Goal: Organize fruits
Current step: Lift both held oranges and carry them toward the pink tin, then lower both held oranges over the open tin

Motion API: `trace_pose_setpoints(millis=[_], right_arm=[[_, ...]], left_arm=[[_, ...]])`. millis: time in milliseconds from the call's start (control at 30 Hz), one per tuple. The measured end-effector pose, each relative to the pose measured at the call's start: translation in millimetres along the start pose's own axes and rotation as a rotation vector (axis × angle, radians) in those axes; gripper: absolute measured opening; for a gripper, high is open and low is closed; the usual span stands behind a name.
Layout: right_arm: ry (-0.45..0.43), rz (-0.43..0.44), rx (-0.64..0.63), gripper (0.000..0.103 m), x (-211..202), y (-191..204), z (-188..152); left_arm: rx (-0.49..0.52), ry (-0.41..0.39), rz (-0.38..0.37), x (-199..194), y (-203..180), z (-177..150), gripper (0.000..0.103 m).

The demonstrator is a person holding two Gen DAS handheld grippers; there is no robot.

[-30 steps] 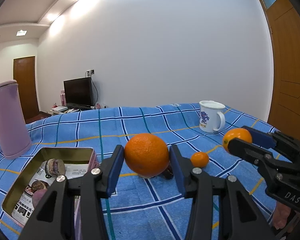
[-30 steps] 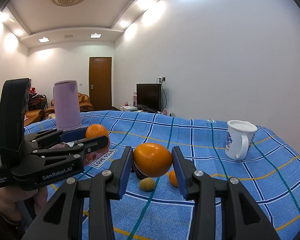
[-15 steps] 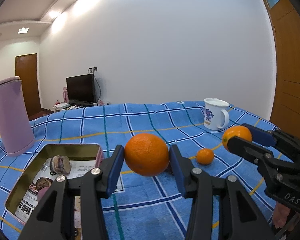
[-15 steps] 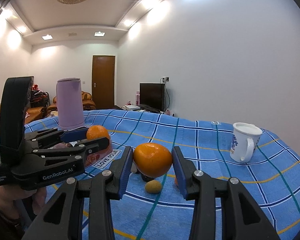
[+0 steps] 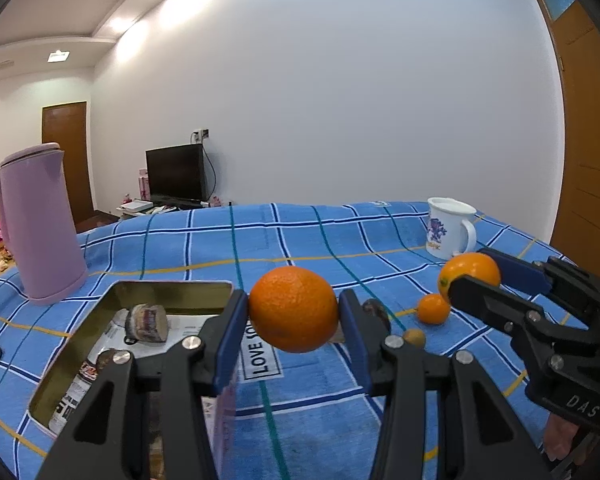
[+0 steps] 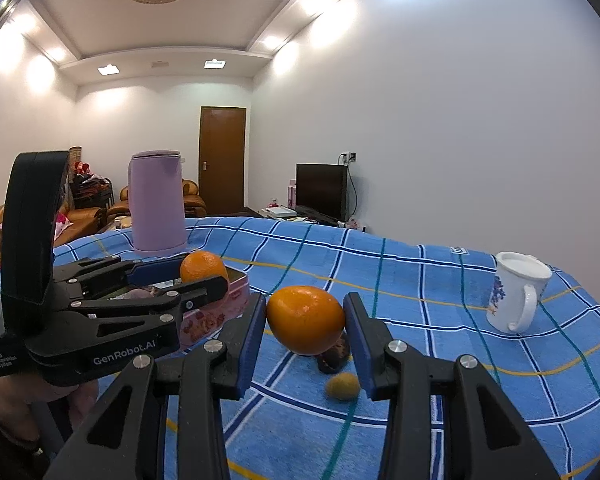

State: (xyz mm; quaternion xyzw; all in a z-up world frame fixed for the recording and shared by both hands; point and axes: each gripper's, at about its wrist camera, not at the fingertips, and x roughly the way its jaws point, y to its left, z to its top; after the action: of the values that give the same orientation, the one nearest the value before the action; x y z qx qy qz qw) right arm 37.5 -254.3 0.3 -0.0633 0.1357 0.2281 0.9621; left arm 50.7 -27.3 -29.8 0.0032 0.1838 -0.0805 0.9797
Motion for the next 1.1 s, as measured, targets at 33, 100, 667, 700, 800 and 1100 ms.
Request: trace_pose_setpoints(millis=[33,100,667,700,800,1100], right_arm=[[0.002,0.004,0.001,0.042,2,0,0],[0.007,0.011,-0.003,0.042,6,2,-1],[0.03,0.065,-0.021,0.042,30,26,2],[0.033,0.067,-0.022,0.042,32,27,3],[0.039,0.073,-0.03,0.042,36,31,3],[0.047,0.096,-0.026,0.042,48,42,5]], left_arm=[[-0.002,0.0,0.005,0,2,0,0.049],[-0.006,0.002,0.013,-1,7,0,0.049],[-0.03,0.011,0.082,-6,39,-3,0.049],[-0.031,0.013,0.088,-6,40,-3,0.049],[-0.04,0.018,0.098,-6,46,-3,0.049],[-0.043,0.016,0.125,-10,59,-5,0.049]])
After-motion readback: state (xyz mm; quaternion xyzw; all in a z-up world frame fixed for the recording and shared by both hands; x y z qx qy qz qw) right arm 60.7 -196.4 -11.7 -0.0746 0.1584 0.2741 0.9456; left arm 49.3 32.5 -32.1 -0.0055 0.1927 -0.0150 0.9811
